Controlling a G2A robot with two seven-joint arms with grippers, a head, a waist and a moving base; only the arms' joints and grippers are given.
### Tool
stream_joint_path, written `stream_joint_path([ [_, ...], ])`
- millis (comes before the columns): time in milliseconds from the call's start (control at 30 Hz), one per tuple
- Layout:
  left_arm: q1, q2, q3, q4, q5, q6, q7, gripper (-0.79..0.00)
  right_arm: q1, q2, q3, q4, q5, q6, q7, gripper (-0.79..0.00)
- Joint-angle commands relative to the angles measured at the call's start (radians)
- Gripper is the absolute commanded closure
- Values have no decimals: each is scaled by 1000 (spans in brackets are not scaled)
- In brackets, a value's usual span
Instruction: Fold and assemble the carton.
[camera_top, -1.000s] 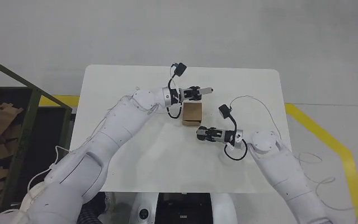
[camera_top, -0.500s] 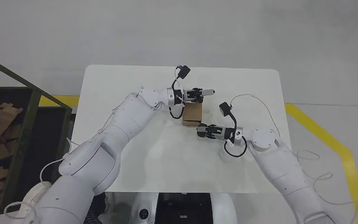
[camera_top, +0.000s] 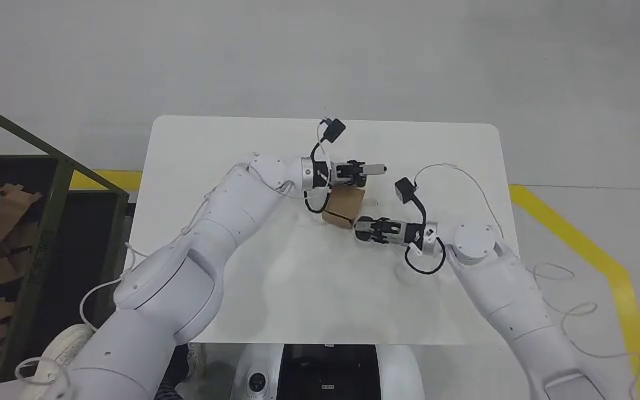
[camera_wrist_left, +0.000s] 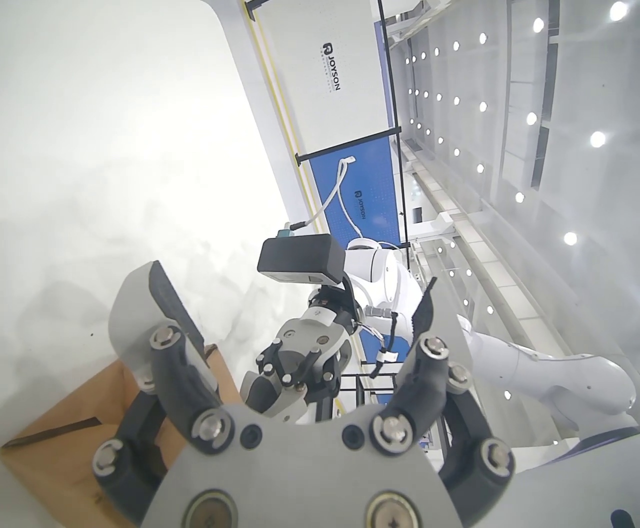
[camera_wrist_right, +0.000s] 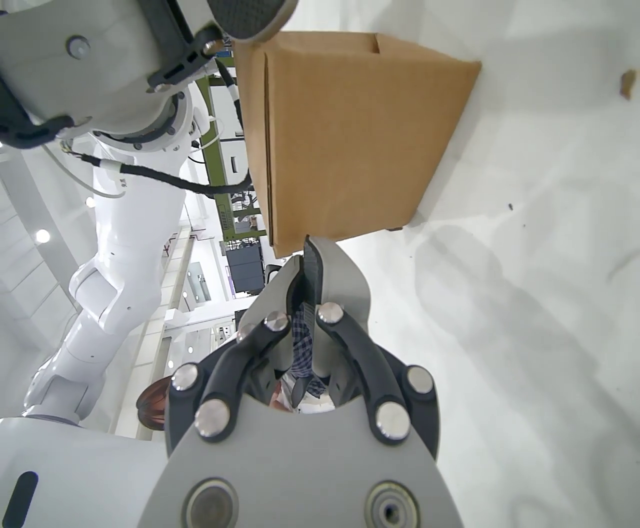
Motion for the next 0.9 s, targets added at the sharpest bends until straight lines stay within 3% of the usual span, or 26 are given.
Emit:
stream_joint_path([
  [0,-4,-4,-3,8,4,3,10,-785,-9,3,-3,-19,-6,5,34,0],
  [200,-11,-15,-12,25,9,4,17,-785,-40,1,-24,-88,0,25,34,0],
  [600,-21,-30,-32,59,19,0,-1,-785,-35,-18,-61,-48,-1,5,-72,0],
  [867,-29,-35,-50,73,7,-10,-73,-785,-27,-5,-27,-35,-23,-33,-22,0],
])
